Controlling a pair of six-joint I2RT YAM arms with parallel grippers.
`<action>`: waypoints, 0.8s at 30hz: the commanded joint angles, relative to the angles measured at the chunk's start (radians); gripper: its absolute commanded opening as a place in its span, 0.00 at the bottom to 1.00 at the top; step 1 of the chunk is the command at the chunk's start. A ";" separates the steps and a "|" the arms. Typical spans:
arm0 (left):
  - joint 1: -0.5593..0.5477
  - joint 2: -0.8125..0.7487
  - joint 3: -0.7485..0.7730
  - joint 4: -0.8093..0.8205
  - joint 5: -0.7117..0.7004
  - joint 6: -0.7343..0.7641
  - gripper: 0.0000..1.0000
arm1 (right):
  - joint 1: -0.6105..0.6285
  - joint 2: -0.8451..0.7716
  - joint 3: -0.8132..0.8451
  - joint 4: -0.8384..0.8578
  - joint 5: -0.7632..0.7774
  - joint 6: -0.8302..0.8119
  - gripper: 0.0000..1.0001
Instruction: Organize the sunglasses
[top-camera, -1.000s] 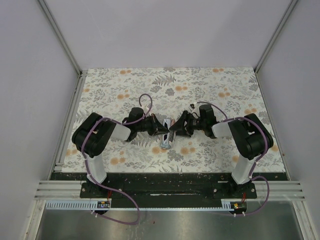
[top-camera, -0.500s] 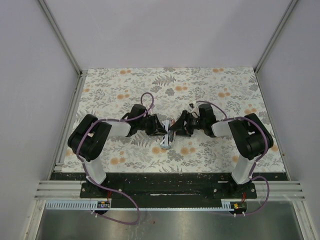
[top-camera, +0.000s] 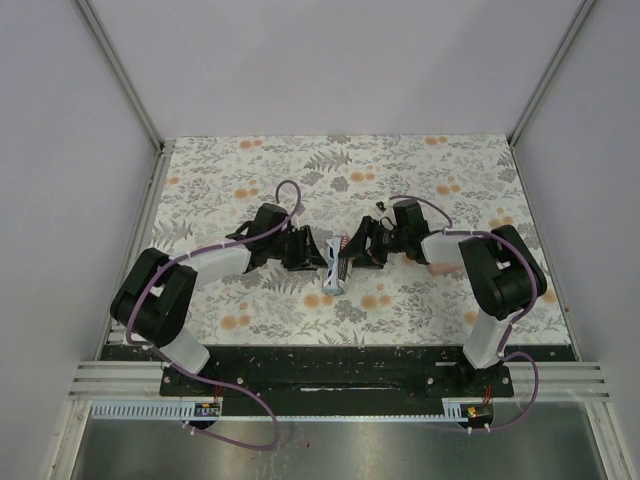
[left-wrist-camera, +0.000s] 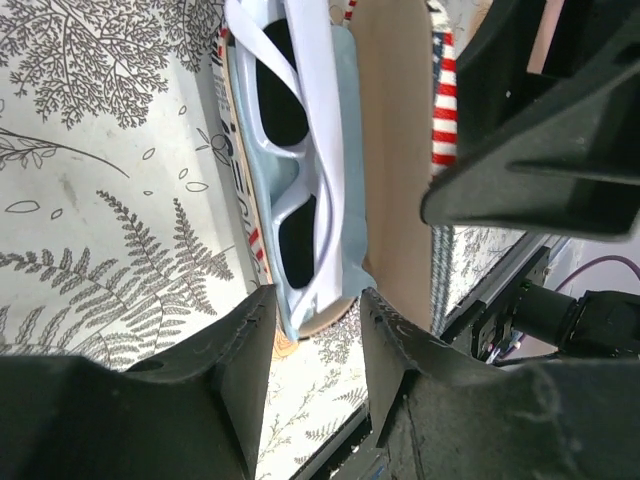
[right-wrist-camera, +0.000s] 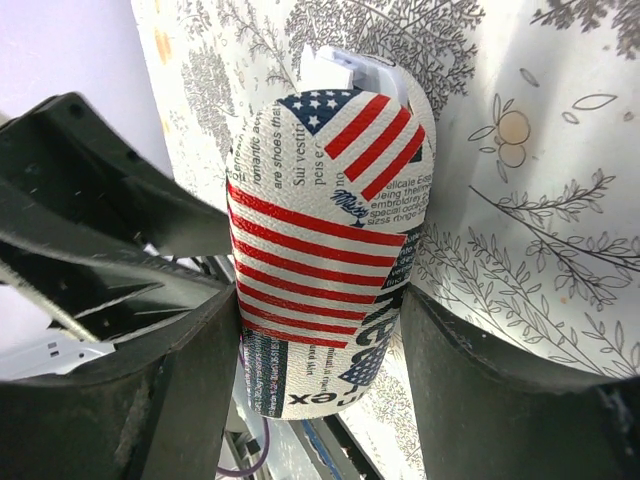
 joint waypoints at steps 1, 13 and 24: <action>0.020 -0.092 -0.002 -0.034 -0.056 0.035 0.42 | -0.004 -0.008 0.070 -0.189 0.147 -0.078 0.57; 0.145 -0.178 -0.155 0.050 -0.013 0.030 0.41 | 0.094 0.069 0.359 -0.646 0.432 -0.200 0.56; 0.192 -0.206 -0.241 0.105 0.004 0.041 0.40 | 0.245 0.324 0.634 -0.892 0.763 -0.241 0.54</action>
